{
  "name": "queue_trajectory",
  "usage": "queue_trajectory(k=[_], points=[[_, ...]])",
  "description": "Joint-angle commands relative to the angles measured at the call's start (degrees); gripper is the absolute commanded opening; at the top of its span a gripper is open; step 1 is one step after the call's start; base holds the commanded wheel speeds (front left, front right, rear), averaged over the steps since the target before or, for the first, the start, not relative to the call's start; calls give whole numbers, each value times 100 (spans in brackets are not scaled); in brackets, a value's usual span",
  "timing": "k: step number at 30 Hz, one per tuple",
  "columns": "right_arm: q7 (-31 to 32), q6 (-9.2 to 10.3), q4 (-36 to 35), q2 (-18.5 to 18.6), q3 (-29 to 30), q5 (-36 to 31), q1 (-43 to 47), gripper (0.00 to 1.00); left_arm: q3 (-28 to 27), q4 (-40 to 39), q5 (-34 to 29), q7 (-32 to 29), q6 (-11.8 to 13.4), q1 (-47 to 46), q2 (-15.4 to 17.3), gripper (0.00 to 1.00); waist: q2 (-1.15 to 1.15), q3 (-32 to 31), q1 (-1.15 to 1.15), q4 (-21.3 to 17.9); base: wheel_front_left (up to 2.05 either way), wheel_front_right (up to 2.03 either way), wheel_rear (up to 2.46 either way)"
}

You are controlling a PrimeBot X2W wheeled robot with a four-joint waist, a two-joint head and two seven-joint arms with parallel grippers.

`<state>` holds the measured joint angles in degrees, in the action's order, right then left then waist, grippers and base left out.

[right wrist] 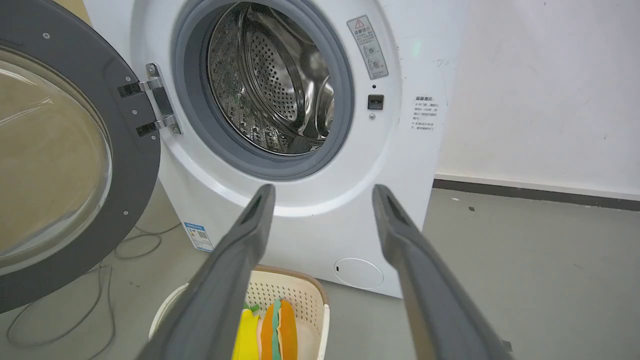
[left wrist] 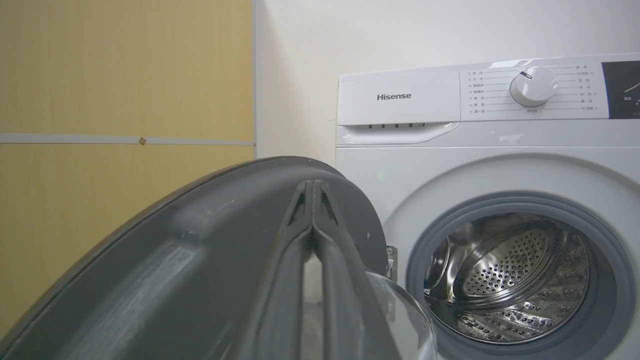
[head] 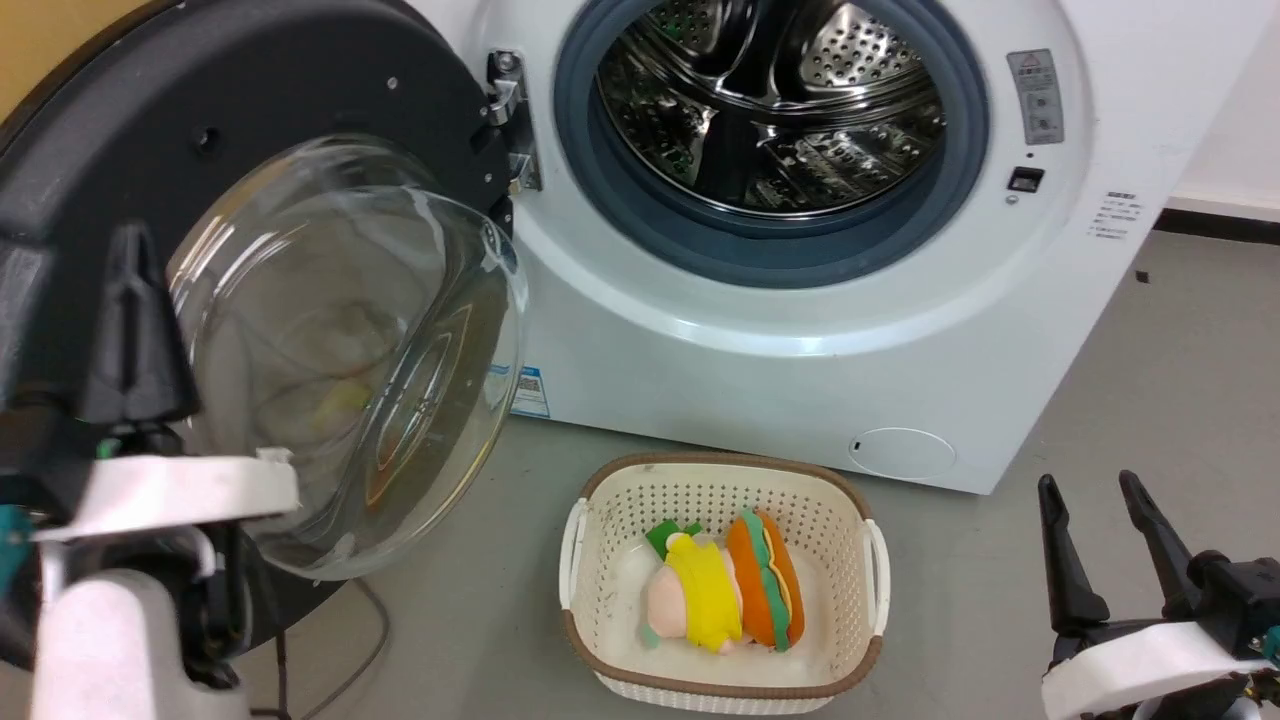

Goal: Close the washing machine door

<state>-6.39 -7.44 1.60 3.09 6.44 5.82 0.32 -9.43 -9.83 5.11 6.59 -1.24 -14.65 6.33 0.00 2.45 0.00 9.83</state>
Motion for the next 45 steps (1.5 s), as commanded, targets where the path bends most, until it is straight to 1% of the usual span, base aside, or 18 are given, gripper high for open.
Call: queue_trajectory(k=[1, 6, 11, 18, 22, 27, 30, 34, 35, 36, 37, 40, 42, 45], points=[[-78, -2, 31, -10, 51, 85, -104, 100, -171, -59, 116, 57, -62, -220, 43, 0, 0, 38, 0, 95, 0, 0, 0], [-125, -2, 54, -11, 105, 118, -119, 100, -445, -15, 300, 105, -164, -474, 105, 0, 0, 85, 0, 249, 0, 0, 0], [-185, -2, 87, -12, 162, 152, -149, 100, -765, 158, 673, 165, -251, -809, 223, 0, 0, 150, 0, 433, 0, 0, 0], [-269, -3, 132, -13, 266, 190, -175, 100, -1145, 689, 1310, 211, -313, -1090, 543, 0, 0, 224, 0, 655, 0, 0, 0], [-317, -3, 160, -14, 336, 199, -183, 100, -1342, 1054, 1746, 54, -339, -1253, 777, 0, 0, 262, 0, 768, 0, 0, 0], [-377, -3, 200, -15, 399, 214, -196, 100, -1692, 1516, 2285, -162, -362, -1473, 964, 0, 0, 300, 0, 886, 0, 0, 0], [-413, -3, 224, -15, 434, 226, -209, 100, -1923, 1899, 2743, -467, -338, -1641, 1031, 0, 0, 321, 0, 946, 0, 0, 0], [-460, -3, 252, -16, 474, 235, -236, 100, -2188, 2492, 3352, -1051, -263, -1834, 1156, 0, 0, 356, 0, 1012, 0, 0, 0], [-496, -3, 266, -16, 512, 242, -250, 100, -2339, 2908, 3786, -1551, -233, -1952, 1258, 0, 0, 386, 0, 1053, 0, 0, 0], [-508, -3, 269, -17, 525, 243, -254, 100, -2377, 3029, 3914, -1712, -238, -1978, 1293, 0, 0, 398, 0, 1067, 0, 0, 0], [-544, -4, 277, -17, 561, 245, -265, 100, -2460, 3352, 4245, -2148, -279, -2019, 1381, 0, 0, 440, 0, 1108, 0, 0, 0], [-580, -4, 291, -18, 591, 251, -280, 100, -2467, 3621, 4565, -2646, -358, -2006, 1432, 0, 0, 479, 0, 1142, 0, 0, 0], [-604, -4, 303, -18, 607, 261, -292, 100, -2393, 3708, 4760, -3032, -430, -1923, 1457, 0, 0, 500, 0, 1158, 0, 0, 0], [-640, -4, 319, -18, 641, 279, -306, 100, -2385, 3752, 5092, -3437, -491, -1792, 1464, 0, 0, 530, 0, 1189, 0, 0, 0]])
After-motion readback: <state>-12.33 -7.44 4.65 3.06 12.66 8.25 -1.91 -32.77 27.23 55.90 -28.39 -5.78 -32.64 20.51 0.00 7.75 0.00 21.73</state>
